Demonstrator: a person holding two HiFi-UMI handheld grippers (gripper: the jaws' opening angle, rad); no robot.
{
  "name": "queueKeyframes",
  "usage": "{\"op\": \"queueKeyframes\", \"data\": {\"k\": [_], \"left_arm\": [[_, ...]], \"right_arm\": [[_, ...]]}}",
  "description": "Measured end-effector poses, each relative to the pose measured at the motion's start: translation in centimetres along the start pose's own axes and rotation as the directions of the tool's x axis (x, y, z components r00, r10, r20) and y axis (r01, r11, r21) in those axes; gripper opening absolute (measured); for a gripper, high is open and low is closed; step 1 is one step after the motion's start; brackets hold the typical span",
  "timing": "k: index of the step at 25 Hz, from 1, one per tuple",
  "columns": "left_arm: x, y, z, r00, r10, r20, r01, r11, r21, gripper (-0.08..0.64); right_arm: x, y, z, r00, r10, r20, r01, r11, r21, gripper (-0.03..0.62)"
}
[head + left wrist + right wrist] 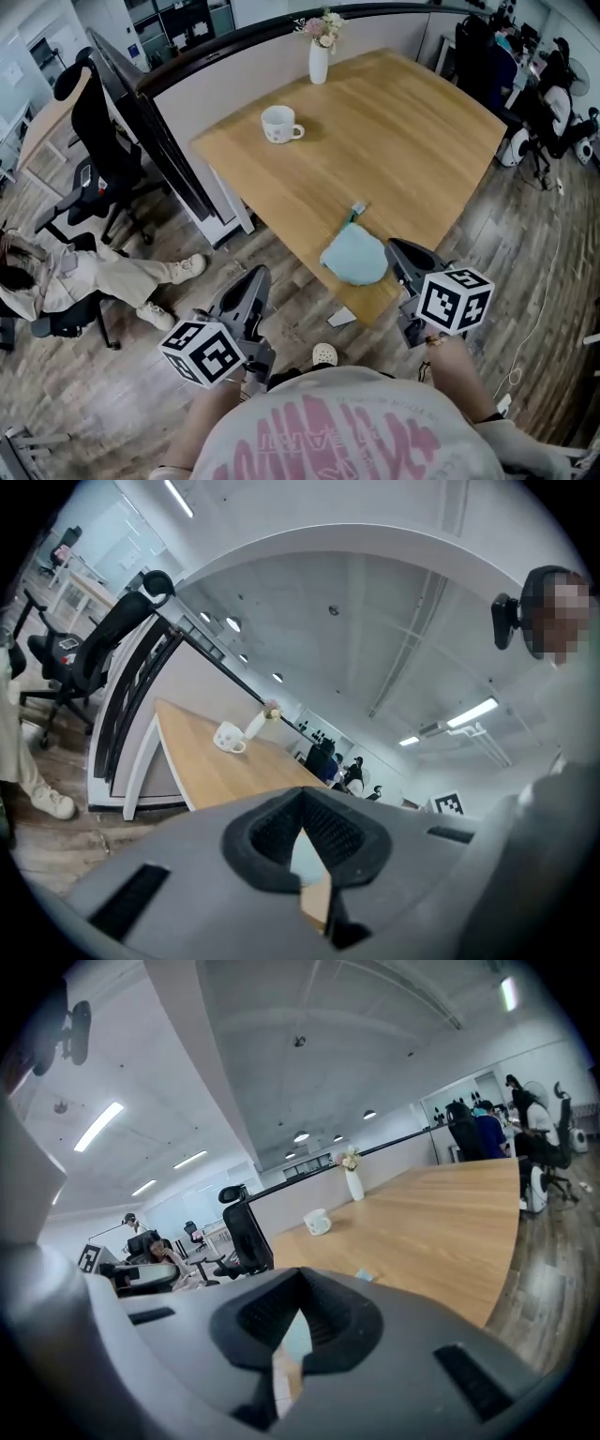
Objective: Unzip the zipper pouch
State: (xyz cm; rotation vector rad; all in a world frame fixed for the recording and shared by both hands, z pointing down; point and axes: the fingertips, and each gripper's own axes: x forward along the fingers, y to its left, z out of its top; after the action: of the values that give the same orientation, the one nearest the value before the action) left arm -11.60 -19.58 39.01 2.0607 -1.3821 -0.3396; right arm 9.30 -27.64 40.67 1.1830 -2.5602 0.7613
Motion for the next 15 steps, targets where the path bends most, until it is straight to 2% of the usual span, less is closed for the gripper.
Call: {"op": "queueKeyframes", "data": {"k": [4, 8, 15], "left_arm": [[2.4, 1.6, -0.5, 0.999, 0.055, -0.004, -0.055, 0.998, -0.023, 0.000], [4.2, 3.4, -1.4, 0.995, 0.094, -0.026, -0.095, 0.994, -0.057, 0.000], [5.8, 5.6, -2.7, 0.987, 0.152, -0.050, -0.156, 0.982, -0.105, 0.000]], "right_arm": [[3.6, -2.6, 0.1, 0.997, 0.043, -0.069, -0.043, 0.999, 0.003, -0.003], [6.8, -4.6, -0.7, 0.985, 0.064, -0.162, -0.070, 0.997, -0.034, -0.003], [11.6, -6.2, -2.5, 0.931, 0.113, -0.348, -0.169, 0.976, -0.136, -0.003]]}}
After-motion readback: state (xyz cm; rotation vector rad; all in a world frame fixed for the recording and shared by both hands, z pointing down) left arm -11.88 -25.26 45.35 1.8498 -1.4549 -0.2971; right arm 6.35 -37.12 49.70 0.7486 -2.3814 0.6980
